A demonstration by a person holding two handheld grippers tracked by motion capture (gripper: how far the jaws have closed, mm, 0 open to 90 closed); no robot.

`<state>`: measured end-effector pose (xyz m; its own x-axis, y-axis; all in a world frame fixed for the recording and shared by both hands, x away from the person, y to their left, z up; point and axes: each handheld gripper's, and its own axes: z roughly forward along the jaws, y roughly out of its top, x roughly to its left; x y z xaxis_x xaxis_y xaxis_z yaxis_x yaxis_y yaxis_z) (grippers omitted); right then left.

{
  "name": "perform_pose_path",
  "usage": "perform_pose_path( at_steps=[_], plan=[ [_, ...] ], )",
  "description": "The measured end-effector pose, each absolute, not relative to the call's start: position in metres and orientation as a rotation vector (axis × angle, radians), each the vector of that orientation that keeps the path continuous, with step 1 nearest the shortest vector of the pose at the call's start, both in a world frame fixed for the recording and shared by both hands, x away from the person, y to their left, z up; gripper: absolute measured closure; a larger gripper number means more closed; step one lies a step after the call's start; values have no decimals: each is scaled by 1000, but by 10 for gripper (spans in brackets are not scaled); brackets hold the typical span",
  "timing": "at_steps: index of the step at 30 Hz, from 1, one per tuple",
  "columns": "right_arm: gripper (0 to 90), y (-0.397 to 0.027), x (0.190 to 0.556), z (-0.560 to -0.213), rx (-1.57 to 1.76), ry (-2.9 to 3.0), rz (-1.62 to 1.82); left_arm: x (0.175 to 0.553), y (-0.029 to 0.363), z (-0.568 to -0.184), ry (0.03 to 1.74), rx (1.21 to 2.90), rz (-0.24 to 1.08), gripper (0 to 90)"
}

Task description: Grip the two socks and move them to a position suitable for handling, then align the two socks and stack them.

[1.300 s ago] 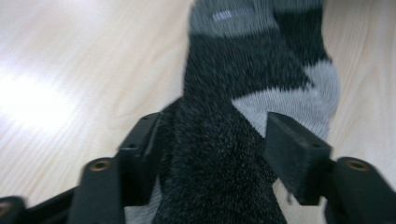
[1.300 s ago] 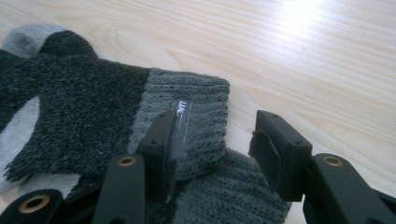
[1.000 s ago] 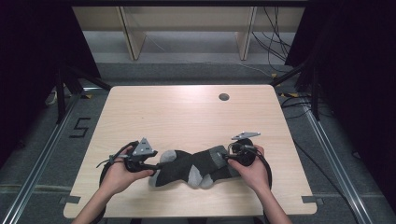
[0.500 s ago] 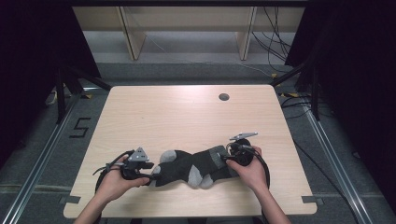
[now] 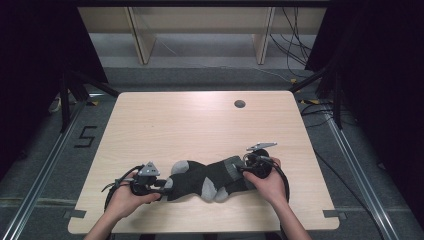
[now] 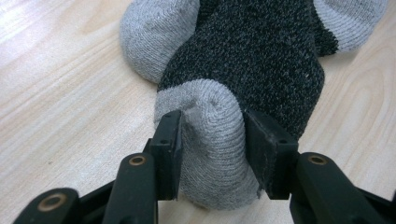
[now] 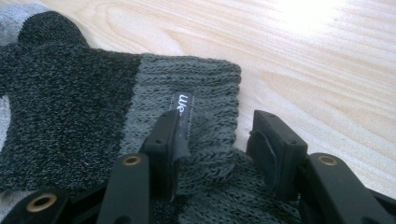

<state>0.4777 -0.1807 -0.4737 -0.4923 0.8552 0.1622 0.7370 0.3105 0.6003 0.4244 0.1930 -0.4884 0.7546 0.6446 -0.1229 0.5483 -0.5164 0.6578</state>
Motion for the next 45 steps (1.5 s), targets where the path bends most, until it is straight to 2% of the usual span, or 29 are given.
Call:
perform_pose_path(
  at_steps=[17, 27, 29, 33, 45],
  plan=[
    [527, -179, 482, -476, 1483, 2380, 952, 422, 193, -492, 913, 2223, 189, 590],
    [726, -175, 478, -474, 1489, 2396, 937, 422, 194, -493, 932, 2206, 179, 648],
    [765, -177, 478, -474, 1463, 2391, 936, 422, 194, -493, 932, 2203, 183, 683],
    [795, -176, 478, -473, 1451, 2398, 929, 421, 195, -493, 942, 2191, 177, 730],
    [846, -177, 473, -466, 1422, 2397, 933, 420, 198, -486, 940, 2162, 227, 749]
  ],
)
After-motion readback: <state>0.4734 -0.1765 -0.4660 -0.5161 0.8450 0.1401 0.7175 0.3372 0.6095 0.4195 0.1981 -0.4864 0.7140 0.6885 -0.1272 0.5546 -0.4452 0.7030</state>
